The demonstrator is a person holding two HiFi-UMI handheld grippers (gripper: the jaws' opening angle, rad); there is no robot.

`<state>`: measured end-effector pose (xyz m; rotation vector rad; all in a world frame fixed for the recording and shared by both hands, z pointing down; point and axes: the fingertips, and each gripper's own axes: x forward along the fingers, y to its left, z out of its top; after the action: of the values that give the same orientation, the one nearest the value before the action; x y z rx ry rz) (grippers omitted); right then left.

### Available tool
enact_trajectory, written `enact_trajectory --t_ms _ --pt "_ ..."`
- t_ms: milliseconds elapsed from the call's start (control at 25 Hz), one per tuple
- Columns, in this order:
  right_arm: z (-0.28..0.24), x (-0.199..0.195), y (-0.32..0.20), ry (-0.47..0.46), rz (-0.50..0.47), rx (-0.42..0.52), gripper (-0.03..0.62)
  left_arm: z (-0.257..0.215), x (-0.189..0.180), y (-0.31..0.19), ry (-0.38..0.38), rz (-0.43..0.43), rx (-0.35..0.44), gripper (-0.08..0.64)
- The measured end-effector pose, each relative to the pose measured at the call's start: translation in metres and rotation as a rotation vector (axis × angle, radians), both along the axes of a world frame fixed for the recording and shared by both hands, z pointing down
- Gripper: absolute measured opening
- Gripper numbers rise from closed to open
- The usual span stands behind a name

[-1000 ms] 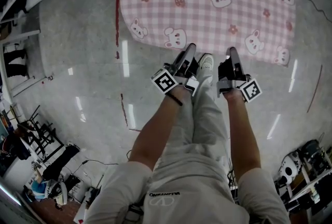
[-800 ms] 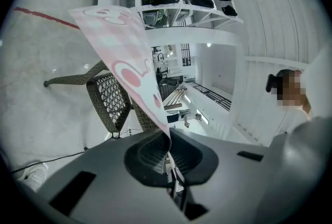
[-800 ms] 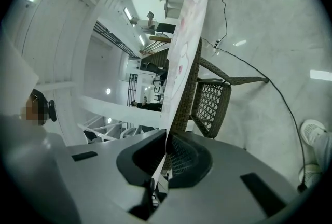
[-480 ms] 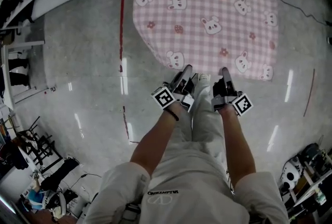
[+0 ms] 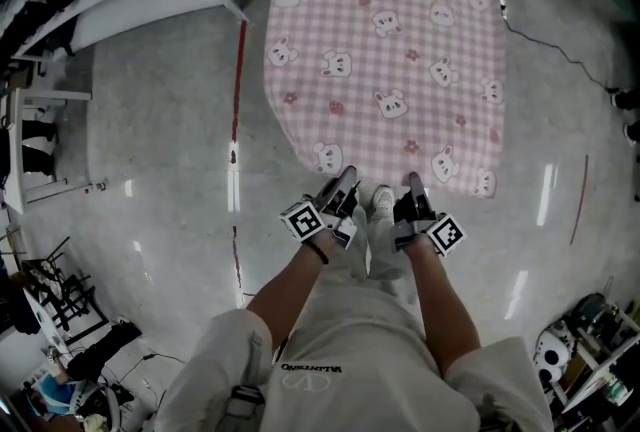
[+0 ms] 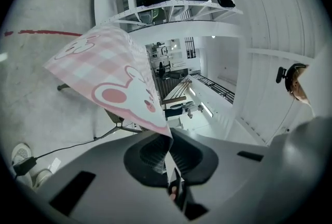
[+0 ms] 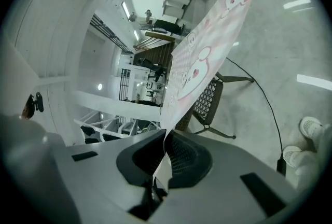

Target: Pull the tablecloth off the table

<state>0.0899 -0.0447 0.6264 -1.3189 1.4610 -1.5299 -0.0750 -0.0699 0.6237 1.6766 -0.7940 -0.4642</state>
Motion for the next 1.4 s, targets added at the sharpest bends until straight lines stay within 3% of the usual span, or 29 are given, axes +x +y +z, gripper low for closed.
enact_trajectory --t_ms 240,520,680,880,1120,1400 --pt "-0.01 0.003 -0.007 0.014 -0.041 0.005 0.011 -0.007 0.003 -0.002 0.007 -0.008 -0.031 0.002" --pt "-0.029 0.01 -0.016 0.011 -0.07 0.023 0.011 -0.026 0.013 -0.009 -0.063 0.007 0.045 0.002" --pt "-0.047 0.006 -0.012 0.019 -0.087 0.012 0.011 -0.05 0.011 -0.008 -0.102 0.007 0.06 0.002" --pt "-0.077 0.007 0.01 0.011 -0.1 0.044 0.011 -0.078 0.015 0.016 -0.089 0.016 0.07 0.002" --pt "-0.125 0.01 0.033 0.039 -0.144 0.113 0.012 -0.133 0.019 0.035 -0.111 0.043 0.16 0.002" --pt "-0.175 0.016 0.05 0.053 -0.155 0.165 0.012 -0.18 0.028 0.054 -0.086 0.045 0.187 0.002"
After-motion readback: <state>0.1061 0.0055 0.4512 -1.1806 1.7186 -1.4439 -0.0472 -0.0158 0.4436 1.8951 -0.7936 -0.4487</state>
